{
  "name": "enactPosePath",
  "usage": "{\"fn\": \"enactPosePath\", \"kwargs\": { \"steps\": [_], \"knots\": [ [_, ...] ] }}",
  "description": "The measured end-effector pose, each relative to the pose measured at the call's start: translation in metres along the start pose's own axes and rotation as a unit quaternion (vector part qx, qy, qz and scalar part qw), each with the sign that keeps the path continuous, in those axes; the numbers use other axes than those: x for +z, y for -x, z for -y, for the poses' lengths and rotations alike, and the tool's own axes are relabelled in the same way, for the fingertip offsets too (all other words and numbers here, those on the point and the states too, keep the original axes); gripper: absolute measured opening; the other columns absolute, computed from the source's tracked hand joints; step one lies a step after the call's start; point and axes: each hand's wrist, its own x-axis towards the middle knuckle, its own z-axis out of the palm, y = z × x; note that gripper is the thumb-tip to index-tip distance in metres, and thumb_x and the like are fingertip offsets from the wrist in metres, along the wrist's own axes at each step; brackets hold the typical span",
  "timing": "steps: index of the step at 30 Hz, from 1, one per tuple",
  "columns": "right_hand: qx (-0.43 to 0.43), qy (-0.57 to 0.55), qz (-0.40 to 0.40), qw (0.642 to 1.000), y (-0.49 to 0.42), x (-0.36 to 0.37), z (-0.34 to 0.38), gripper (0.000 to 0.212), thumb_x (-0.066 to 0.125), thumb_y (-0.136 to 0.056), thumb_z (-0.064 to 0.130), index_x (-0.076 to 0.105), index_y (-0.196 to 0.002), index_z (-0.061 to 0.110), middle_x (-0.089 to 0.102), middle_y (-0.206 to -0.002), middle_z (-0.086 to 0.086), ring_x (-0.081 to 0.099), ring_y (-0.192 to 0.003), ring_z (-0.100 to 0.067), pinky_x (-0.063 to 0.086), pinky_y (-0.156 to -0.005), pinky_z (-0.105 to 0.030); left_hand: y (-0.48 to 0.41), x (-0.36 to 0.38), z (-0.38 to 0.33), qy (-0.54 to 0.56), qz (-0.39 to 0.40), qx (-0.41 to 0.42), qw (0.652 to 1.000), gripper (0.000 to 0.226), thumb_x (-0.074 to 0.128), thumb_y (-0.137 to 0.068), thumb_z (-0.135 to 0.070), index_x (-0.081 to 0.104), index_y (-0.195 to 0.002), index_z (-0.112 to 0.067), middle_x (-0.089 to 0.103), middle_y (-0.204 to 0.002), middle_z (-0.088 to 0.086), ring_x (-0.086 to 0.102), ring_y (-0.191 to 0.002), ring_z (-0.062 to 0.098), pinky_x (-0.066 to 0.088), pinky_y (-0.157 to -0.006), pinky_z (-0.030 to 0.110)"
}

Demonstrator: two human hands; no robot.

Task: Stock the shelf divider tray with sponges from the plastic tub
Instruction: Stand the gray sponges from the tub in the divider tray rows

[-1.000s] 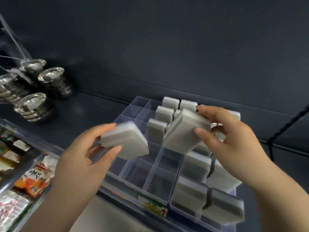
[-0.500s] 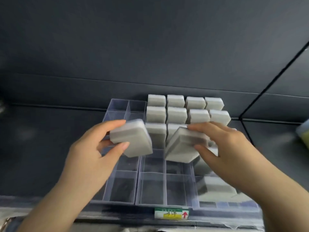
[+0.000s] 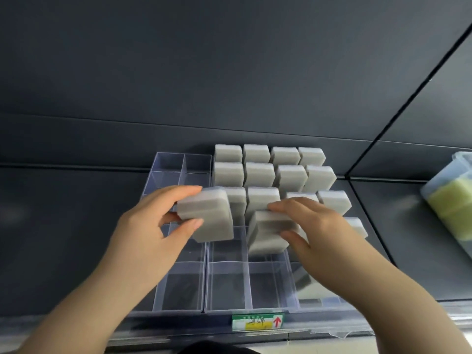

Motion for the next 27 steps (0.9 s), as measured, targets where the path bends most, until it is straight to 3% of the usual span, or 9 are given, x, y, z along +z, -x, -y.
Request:
{"fn": "enactPosePath", "kwargs": {
  "steps": [11, 16, 20, 24, 27],
  "knots": [
    [-0.023, 0.087, 0.017, 0.996, -0.010, 0.017, -0.004, 0.044, 0.051, -0.089, 0.016, 0.044, -0.130, 0.029, 0.048, -0.130, 0.008, 0.043, -0.118, -0.018, 0.045, -0.091, -0.037, 0.008, 0.003, -0.003, -0.002, -0.009, 0.011, 1.000, 0.050, 0.074, -0.074, -0.009, 0.058, -0.106, -0.044, 0.059, -0.105, -0.030, 0.060, -0.088, -0.009, 0.038, -0.070, -0.002],
    [-0.025, 0.113, 0.018, 0.993, -0.012, 0.019, -0.010, 0.040, 0.053, -0.089, 0.019, 0.044, -0.127, 0.029, 0.054, -0.121, 0.007, 0.047, -0.111, -0.018, 0.040, -0.088, -0.027, 0.006, 0.006, -0.001, -0.001, -0.012, 0.018, 1.000, 0.053, 0.074, -0.073, -0.007, 0.057, -0.105, -0.046, 0.058, -0.107, -0.027, 0.060, -0.089, -0.010, 0.038, -0.071, -0.002],
    [-0.007, 0.147, 0.051, 0.988, -0.014, 0.020, -0.009, 0.035, 0.054, -0.089, 0.021, 0.046, -0.122, 0.027, 0.056, -0.112, 0.004, 0.049, -0.105, -0.022, 0.043, -0.087, -0.031, 0.004, 0.010, 0.002, 0.003, -0.002, 0.014, 1.000, 0.055, 0.075, -0.073, -0.009, 0.055, -0.103, -0.051, 0.059, -0.104, -0.028, 0.060, -0.086, -0.010, 0.039, -0.070, -0.002],
    [0.002, 0.164, 0.059, 0.985, -0.015, 0.024, -0.010, 0.036, 0.055, -0.085, 0.014, 0.047, -0.119, 0.024, 0.054, -0.113, 0.003, 0.049, -0.106, -0.023, 0.046, -0.086, -0.034, 0.001, 0.014, 0.004, -0.003, 0.022, 0.014, 1.000, 0.056, 0.074, -0.075, -0.011, 0.053, -0.102, -0.055, 0.051, -0.109, -0.037, 0.058, -0.091, -0.011, 0.039, -0.070, -0.002],
    [-0.009, 0.166, 0.055, 0.985, -0.016, 0.024, -0.010, 0.032, 0.052, -0.088, 0.019, 0.049, -0.120, 0.023, 0.054, -0.117, 0.004, 0.047, -0.110, -0.021, 0.044, -0.090, -0.033, -0.002, 0.017, 0.004, -0.008, 0.034, 0.024, 0.999, 0.056, 0.075, -0.074, -0.011, 0.053, -0.104, -0.054, 0.048, -0.110, -0.039, 0.057, -0.092, -0.012, 0.040, -0.070, -0.002]
  ]
}}
